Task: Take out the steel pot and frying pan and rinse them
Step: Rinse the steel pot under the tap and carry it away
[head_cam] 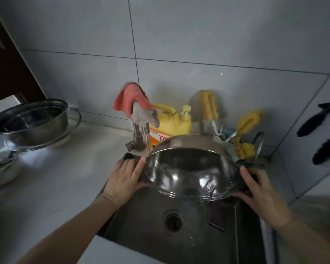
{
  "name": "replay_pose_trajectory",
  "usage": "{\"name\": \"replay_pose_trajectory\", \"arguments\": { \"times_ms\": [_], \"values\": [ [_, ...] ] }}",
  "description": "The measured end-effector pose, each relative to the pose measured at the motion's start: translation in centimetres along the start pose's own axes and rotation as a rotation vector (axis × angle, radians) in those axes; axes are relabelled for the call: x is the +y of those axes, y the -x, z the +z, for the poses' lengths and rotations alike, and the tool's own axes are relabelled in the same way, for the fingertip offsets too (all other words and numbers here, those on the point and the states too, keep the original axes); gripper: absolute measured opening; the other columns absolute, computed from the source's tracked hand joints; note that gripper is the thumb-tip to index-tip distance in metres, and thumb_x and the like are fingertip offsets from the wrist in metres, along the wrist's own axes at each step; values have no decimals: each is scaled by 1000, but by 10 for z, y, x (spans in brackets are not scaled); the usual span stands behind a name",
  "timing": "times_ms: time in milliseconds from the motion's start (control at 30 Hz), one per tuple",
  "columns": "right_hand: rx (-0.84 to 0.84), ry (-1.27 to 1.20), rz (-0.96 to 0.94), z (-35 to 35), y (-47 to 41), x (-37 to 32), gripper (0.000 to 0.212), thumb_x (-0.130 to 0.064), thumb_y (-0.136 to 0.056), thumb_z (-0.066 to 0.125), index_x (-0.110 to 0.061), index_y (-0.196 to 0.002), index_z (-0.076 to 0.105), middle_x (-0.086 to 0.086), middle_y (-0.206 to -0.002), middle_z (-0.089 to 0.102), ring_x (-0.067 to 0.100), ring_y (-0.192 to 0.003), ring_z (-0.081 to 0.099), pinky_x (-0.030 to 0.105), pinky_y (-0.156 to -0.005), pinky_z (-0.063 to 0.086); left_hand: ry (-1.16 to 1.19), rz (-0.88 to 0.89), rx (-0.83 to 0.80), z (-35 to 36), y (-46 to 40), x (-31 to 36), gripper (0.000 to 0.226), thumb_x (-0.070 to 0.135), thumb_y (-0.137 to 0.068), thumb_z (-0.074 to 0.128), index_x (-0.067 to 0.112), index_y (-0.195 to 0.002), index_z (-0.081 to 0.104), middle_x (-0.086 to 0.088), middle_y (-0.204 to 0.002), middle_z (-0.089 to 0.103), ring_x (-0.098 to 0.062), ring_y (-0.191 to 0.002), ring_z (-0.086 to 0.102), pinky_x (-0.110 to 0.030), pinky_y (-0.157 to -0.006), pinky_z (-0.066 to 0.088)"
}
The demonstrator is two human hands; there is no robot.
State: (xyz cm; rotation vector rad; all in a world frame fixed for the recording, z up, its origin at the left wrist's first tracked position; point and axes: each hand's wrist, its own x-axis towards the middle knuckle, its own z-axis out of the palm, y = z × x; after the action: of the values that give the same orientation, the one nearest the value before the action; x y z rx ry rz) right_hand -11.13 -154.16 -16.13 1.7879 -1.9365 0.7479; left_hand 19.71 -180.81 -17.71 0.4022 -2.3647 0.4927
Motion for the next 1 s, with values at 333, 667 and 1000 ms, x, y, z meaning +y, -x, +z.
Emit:
{"name": "replay_pose_trajectory", "arguments": {
  "times_ms": [333, 667, 1000],
  "values": [
    [177, 113, -112, -62, -16, -7, 60, -42, -102, 40, -27, -154, 13, 22, -112, 41, 34, -91, 50, 42, -66, 55, -53, 24, 223, -23, -42, 0, 98, 49, -80, 73, 11, -148, 14, -18, -93, 60, -29, -84, 51, -45, -81, 42],
    [-188, -9, 53, -5, 4, -20, 133, -18, -54, 95, -29, -156, 9, 15, -111, 45, 30, -86, 60, 39, -62, 59, -33, -67, -94, 6, 38, 6, 84, 55, -83, 53, 2, -140, 23, -19, -93, 63, -32, -82, 61, -48, -87, 38],
    [-349, -138, -25, 81, -35, -46, 144, -17, -47, 97, -29, -155, 4, 7, -113, 42, 24, -86, 64, 28, -63, 56, -132, -260, -401, 7, 93, -43, 89, 62, -80, 48, -6, -135, 32, -24, -99, 63, -36, -82, 62, -49, -79, 43]
  ]
}}
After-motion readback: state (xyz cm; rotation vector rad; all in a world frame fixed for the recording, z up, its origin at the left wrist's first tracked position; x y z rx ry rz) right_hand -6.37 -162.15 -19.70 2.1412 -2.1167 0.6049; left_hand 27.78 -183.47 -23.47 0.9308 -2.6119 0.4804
